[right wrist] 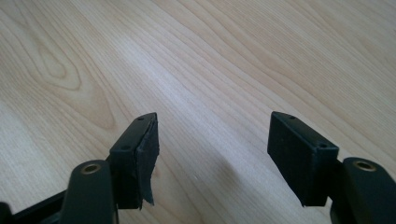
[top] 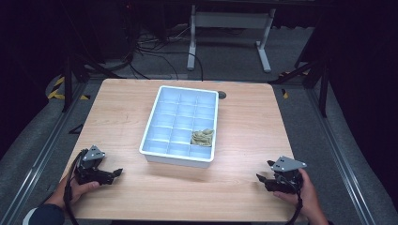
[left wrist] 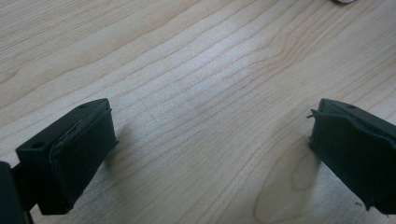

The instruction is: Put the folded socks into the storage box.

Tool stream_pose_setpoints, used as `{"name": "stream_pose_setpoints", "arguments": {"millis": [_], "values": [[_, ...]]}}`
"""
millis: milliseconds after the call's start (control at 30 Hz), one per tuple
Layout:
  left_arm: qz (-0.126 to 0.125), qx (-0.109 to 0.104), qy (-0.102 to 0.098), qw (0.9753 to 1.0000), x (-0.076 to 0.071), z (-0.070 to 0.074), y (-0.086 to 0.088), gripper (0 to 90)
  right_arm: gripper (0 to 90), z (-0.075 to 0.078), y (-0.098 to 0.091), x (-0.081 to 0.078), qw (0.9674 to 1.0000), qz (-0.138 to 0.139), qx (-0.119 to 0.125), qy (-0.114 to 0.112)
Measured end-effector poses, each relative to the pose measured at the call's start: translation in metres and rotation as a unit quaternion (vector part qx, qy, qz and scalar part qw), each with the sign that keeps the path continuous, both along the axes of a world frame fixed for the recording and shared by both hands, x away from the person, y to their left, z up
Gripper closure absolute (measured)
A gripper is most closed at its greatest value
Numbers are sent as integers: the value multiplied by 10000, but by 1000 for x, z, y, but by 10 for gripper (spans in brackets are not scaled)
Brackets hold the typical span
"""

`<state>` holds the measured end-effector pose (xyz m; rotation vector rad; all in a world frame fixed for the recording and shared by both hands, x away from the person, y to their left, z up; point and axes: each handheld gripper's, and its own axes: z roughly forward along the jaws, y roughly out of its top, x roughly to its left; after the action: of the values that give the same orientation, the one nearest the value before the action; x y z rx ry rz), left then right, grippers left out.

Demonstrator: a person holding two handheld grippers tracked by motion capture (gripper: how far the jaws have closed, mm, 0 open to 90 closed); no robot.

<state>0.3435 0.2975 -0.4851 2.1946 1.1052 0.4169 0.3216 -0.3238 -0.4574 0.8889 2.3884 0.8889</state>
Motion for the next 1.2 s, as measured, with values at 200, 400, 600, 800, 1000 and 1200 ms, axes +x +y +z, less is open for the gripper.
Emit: {"name": "stream_pose_setpoints", "arguments": {"millis": [200,400,600,800,1000,1200], "values": [[0,1,0,10000,0,0,0,4,345,-10,-14,-10,9996,-175,216,57],[-1,1,1,10000,0,0,0,5,345,-16,-26,-19,9986,-338,406,97],[4,-1,7,10000,0,0,0,5,344,-20,-35,-25,9971,-522,531,145],[2,0,7,10000,0,0,0,5,334,-24,-42,-27,9951,-619,736,223],[11,-8,7,10000,0,0,0,4,303,-26,-45,-26,9937,-644,869,293],[16,-12,6,10000,0,0,0,4,295,-26,-44,-26,9933,-687,883,304]]}}
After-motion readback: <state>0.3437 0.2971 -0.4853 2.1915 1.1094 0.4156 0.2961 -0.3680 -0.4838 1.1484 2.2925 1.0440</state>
